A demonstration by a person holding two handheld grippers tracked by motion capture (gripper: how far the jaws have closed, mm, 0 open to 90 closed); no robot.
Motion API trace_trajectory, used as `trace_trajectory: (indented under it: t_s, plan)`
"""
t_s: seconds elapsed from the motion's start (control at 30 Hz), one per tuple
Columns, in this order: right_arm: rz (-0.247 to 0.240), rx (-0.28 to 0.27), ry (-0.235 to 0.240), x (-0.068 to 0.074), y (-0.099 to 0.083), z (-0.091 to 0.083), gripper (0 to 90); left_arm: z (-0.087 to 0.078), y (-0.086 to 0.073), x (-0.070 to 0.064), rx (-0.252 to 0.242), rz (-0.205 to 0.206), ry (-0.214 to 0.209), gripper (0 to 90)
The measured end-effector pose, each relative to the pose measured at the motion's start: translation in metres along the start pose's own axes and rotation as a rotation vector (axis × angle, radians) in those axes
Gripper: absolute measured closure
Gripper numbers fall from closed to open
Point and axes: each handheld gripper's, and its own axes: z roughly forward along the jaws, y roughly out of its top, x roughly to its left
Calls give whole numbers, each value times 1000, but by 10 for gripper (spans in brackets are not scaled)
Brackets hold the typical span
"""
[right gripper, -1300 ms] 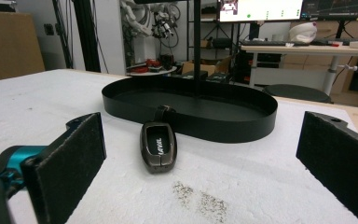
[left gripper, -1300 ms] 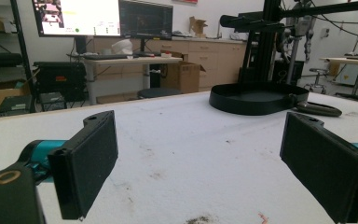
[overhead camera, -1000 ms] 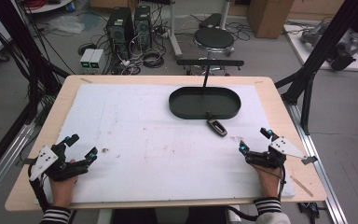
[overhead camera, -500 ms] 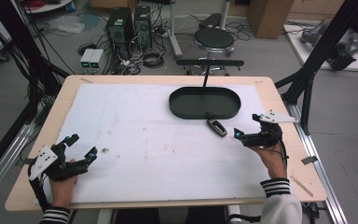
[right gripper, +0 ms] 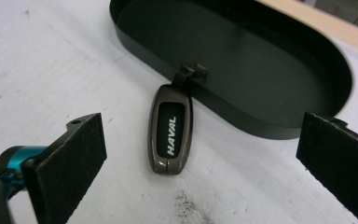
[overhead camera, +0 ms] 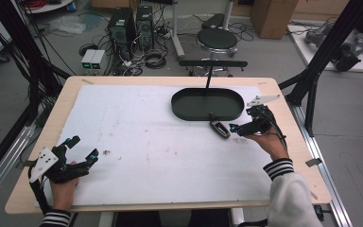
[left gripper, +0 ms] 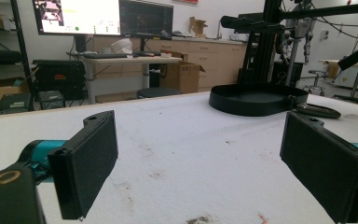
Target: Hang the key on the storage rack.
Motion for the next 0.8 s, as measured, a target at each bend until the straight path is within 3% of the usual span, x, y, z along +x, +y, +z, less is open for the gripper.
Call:
trace_trajectory:
  t_s: [0.3,0.5,0.63,0.8]
  plan:
    - [-65,195,28,4,23,23,3,0,0,0,2,-1,1,116]
    - [-78,269,48,5,36,38,3,0,0,1,3,-4,1,116]
    - [-72,278,64,5,40,45,3,0,0,1,4,-7,2,116]
    - [-70,364,103,7,45,56,46,0,0,1,4,-6,3,116]
